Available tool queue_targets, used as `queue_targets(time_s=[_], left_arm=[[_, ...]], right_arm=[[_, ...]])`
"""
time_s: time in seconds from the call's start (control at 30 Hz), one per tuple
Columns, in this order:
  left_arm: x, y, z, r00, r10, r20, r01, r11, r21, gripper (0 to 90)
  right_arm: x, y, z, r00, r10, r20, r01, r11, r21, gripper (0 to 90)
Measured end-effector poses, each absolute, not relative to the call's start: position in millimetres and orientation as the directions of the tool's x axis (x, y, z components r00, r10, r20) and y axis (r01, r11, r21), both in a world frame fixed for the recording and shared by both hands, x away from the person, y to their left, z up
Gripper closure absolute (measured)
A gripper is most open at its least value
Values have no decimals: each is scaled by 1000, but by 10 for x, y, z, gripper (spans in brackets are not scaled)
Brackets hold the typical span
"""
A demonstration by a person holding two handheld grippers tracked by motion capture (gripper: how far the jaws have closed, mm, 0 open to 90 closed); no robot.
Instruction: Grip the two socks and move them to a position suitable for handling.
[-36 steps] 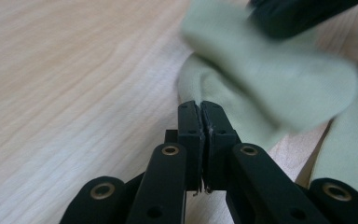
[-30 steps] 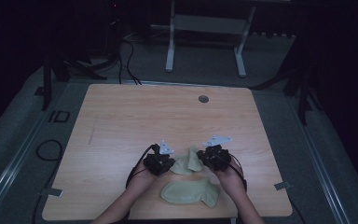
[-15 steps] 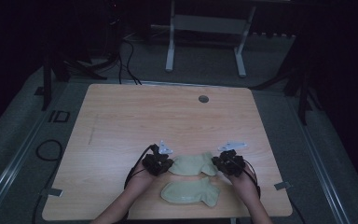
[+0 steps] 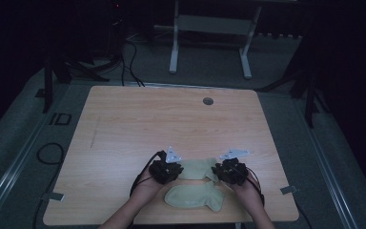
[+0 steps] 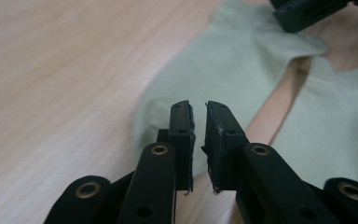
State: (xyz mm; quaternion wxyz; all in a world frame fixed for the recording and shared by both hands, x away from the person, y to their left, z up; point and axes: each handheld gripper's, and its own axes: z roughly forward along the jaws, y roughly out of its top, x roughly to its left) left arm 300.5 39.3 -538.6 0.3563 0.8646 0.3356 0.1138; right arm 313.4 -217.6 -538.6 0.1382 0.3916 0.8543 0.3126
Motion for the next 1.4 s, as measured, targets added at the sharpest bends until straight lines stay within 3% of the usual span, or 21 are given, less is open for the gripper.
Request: queue_targets(time_s=[0.2, 0.6, 0.87, 0.9, 0.93, 1.1, 1.13, 1.3, 1.4], left_arm=[[3106, 320, -5547, 744, 667, -52, 536, -548, 642, 805], [3295, 405, -5575, 705, 708, -50, 559, -511, 652, 805], [3307, 402, -5568, 705, 708, -47, 561, -517, 647, 800], [3312, 426, -5543, 717, 692, -81, 563, -508, 652, 800], [3298, 444, -5516, 720, 687, -94, 557, -492, 669, 720], [3167, 533, -5340, 727, 676, -119, 547, -466, 695, 673], [3132, 539, -5321, 729, 675, -116, 543, -466, 698, 617], [2881, 569, -5254, 758, 640, -125, 521, -479, 707, 484], [2742, 591, -5254, 771, 622, -140, 520, -487, 702, 484]], right_arm=[[3150, -2216, -5519, -653, 757, 18, 600, 503, 623, 723], [3499, -2167, -5505, -685, 728, -10, 572, 547, 611, 708], [3529, -2152, -5501, -687, 727, -10, 573, 550, 608, 706], [3531, -2153, -5501, -687, 727, -8, 573, 549, 608, 693], [3537, -2148, -5492, -688, 725, 3, 579, 547, 605, 646], [3492, -2167, -5443, -691, 723, 2, 571, 544, 614, 589], [3455, -2198, -5402, -690, 724, 12, 568, 531, 629, 573], [3313, -2233, -5333, -707, 706, 35, 561, 530, 636, 581], [3149, -2240, -5311, -730, 682, 43, 545, 543, 639, 585]])
